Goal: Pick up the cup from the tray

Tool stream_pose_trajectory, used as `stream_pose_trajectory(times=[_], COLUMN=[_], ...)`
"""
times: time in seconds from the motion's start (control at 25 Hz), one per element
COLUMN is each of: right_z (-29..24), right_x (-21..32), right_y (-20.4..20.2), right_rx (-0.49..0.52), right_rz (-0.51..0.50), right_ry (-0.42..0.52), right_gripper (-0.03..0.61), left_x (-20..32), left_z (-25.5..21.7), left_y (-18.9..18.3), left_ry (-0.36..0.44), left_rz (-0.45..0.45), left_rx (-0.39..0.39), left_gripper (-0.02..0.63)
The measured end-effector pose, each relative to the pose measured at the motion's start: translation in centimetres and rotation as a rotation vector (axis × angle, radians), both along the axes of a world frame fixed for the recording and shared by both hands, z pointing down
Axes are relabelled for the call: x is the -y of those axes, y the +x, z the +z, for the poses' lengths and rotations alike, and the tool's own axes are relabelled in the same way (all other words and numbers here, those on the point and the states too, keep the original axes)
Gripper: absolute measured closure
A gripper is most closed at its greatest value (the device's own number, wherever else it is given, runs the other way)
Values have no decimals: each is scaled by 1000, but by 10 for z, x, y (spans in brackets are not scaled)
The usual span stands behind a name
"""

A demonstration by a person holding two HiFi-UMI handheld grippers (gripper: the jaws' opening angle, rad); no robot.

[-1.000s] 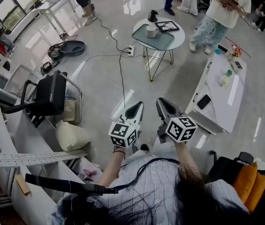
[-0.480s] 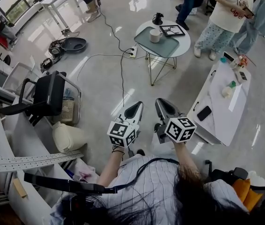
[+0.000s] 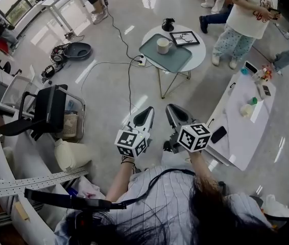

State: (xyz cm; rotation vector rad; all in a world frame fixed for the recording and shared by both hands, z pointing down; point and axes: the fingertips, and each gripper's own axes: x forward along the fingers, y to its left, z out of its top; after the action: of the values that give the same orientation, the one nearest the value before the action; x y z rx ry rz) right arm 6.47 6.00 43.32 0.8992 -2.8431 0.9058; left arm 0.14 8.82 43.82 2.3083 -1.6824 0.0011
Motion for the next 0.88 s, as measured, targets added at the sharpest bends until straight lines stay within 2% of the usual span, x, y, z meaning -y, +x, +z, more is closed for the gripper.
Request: stream_pose_trajectory(times=[0.2,0.52,0.88], right_z=[7,10,19], right_x=[38,74,106], right_y=[14,16,-10], right_rx=[-55,-46,-46], right_rz=[-16,-31,-51], right_ry=[35,19,-6], right_gripper=[532,532,532], left_x=[39,76,109], left_z=[3,9,15], left_y=[15,23,-6], left_ry=[-4,-20,-40], left_rz=[-10,-8,-33], left_rx=[6,7,10], left_gripper=[600,600,600])
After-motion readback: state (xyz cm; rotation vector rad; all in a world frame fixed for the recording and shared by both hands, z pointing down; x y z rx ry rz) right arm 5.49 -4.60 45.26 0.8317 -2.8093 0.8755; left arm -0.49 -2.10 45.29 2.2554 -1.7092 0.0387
